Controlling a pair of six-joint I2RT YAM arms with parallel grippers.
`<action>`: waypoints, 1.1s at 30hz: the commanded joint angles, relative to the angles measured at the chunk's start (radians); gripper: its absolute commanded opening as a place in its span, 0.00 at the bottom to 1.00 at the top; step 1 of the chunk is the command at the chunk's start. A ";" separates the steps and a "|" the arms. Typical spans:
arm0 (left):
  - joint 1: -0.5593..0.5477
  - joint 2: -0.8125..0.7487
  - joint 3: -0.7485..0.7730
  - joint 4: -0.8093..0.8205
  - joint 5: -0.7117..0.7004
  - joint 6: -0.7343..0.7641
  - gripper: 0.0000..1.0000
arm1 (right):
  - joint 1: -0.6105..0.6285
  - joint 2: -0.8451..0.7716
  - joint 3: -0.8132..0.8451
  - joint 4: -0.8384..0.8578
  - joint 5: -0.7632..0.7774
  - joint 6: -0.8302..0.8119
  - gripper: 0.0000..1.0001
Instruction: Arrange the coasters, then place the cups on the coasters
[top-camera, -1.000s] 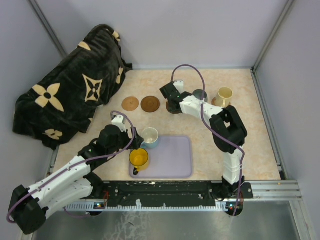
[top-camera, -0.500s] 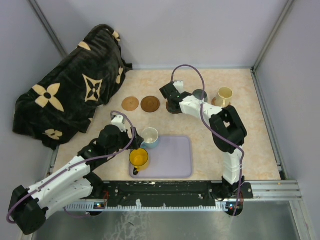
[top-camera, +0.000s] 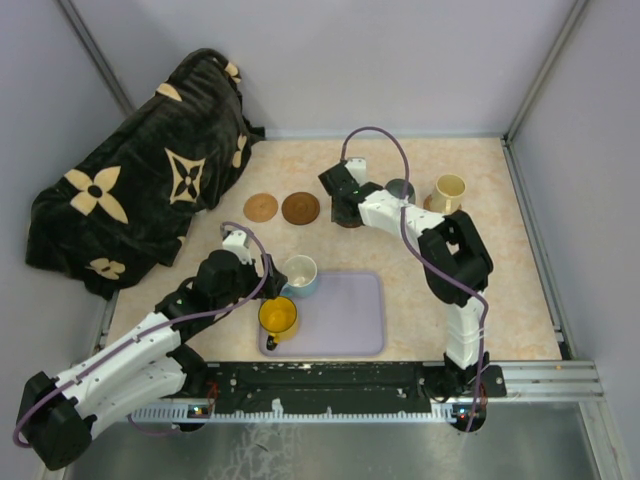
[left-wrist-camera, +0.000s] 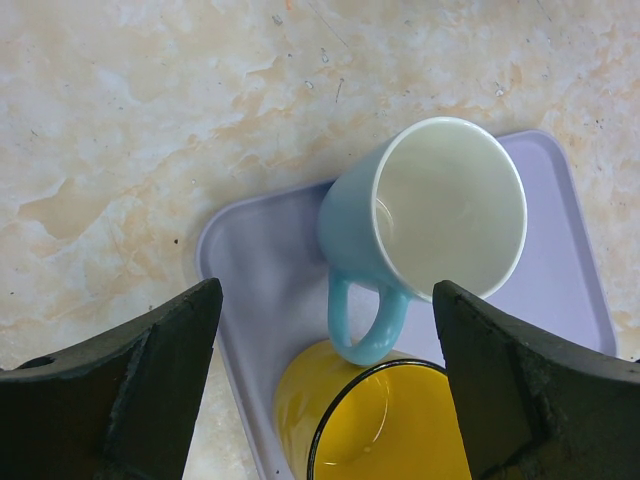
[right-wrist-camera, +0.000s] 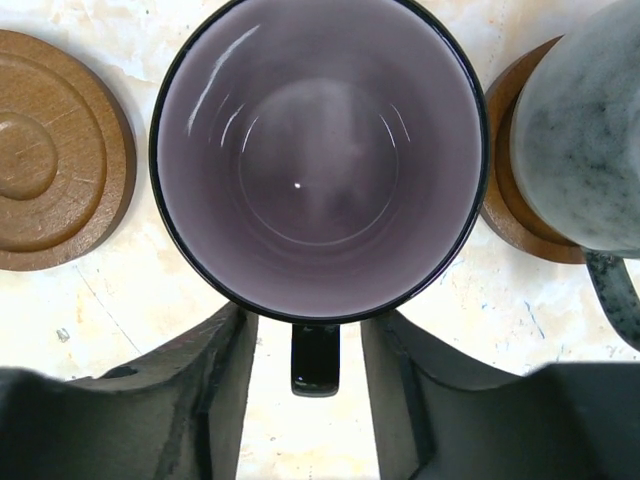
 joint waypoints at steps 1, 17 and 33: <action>-0.004 -0.012 0.000 -0.006 -0.009 0.003 0.92 | 0.011 -0.001 0.038 0.029 0.013 -0.011 0.49; -0.004 -0.030 0.021 -0.022 -0.015 0.032 0.98 | 0.072 -0.263 -0.163 0.049 0.066 -0.022 0.89; -0.020 -0.001 0.043 -0.066 0.103 0.075 1.00 | 0.081 -0.742 -0.403 0.063 0.137 0.009 0.93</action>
